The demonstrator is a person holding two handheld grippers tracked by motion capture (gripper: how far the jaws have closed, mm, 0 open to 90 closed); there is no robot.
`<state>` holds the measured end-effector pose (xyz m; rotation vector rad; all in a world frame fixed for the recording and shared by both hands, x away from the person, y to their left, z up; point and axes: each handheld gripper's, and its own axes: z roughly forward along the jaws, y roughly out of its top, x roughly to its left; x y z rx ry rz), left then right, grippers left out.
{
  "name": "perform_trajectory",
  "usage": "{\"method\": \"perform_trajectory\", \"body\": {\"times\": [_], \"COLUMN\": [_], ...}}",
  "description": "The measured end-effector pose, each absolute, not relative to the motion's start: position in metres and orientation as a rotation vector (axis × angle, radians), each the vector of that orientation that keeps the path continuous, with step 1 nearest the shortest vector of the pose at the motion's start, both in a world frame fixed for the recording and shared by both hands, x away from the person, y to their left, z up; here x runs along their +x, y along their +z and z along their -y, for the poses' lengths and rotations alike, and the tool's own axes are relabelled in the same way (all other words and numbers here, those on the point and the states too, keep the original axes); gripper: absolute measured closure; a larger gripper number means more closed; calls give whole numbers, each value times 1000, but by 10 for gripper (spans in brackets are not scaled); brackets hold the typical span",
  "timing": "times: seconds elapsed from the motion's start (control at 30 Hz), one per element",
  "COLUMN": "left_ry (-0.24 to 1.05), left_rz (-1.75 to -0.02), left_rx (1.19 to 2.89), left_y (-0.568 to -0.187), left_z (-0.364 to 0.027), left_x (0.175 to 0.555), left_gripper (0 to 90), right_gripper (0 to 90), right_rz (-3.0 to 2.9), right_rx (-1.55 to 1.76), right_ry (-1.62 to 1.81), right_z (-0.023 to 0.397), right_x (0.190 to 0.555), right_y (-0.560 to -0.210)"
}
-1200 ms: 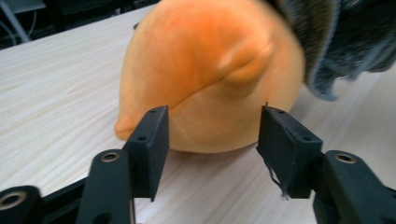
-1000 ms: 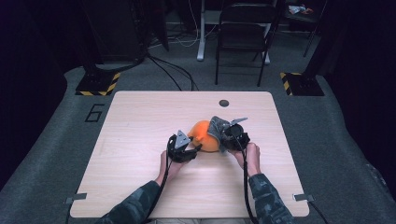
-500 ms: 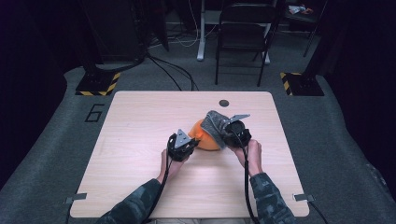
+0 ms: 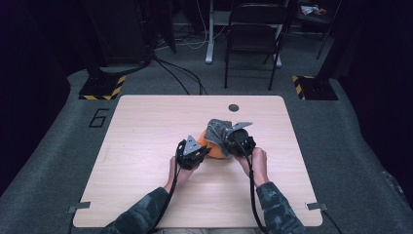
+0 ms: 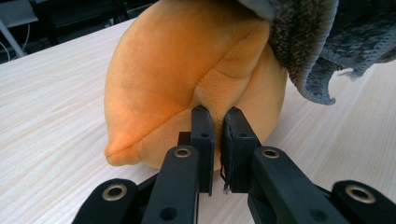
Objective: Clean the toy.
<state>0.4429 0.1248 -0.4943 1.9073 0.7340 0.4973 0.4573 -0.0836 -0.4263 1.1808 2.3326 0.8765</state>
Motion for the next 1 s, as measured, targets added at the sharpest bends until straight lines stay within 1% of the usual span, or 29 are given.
{"method": "perform_trajectory", "body": {"times": [0.43, 0.57, 0.67, 0.73, 0.77, 0.83, 0.93, 1.0], "left_ry": [480, 488, 479, 474, 473, 477, 479, 485], "left_rz": [-726, -728, -730, -729, -726, -716, -709, -717], "left_rx": [1905, 1898, 1900, 1895, 1897, 1896, 1902, 1900], "left_y": [-496, -496, -495, -495, -495, -495, -494, -495], "left_z": [-127, -127, -128, -128, -127, -126, -125, -125], "left_x": [445, 445, 446, 445, 445, 445, 443, 443], "left_gripper": [838, 837, 837, 836, 836, 835, 832, 822], "right_gripper": [787, 786, 787, 787, 787, 787, 787, 788], "right_rz": [-2350, -2362, -2324, -2293, -2259, -2236, -2269, -2309], "right_rx": [1422, 1465, 1441, 1426, 1392, 1329, 1238, 1212], "right_ry": [770, 727, 740, 818, 882, 1000, 995, 925], "right_z": [120, 128, 130, 131, 128, 118, 98, 88], "right_x": [480, 484, 481, 478, 474, 465, 459, 461], "right_y": [-470, -476, -464, -448, -435, -415, -410, -421]}}
